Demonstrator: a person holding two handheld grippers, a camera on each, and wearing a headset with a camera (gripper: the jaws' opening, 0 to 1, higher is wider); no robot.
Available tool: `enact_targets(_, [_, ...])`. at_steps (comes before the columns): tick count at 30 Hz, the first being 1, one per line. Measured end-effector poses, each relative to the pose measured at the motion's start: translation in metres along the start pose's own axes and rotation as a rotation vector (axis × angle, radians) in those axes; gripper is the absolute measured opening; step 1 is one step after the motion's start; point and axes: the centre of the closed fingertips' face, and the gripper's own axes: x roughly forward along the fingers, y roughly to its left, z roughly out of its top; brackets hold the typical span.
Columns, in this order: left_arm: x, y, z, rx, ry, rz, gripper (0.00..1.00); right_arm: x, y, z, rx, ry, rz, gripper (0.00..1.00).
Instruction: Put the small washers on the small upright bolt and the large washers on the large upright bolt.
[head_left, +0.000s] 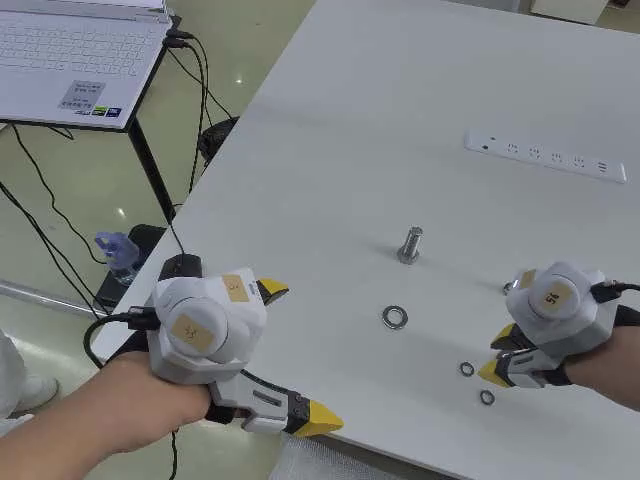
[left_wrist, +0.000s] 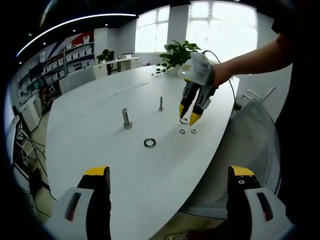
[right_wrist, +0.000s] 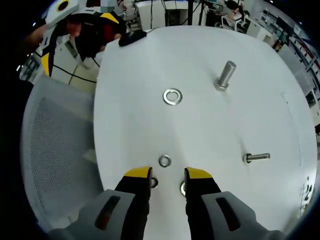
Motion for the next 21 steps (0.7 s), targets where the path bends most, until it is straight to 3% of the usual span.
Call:
enact_targets(10, [-0.001, 0.001, -0.001, -0.003, 0.008, -0.011, 0.91, 0.019, 0.002, -0.004, 0.003, 0.013, -0.004, 0.27])
enact_targets(21, [-0.002, 0.002, -0.002, -0.003, 0.002, -0.012, 0.92, 0.03, 0.003, -0.005, 0.006, 0.025, -0.02, 0.26])
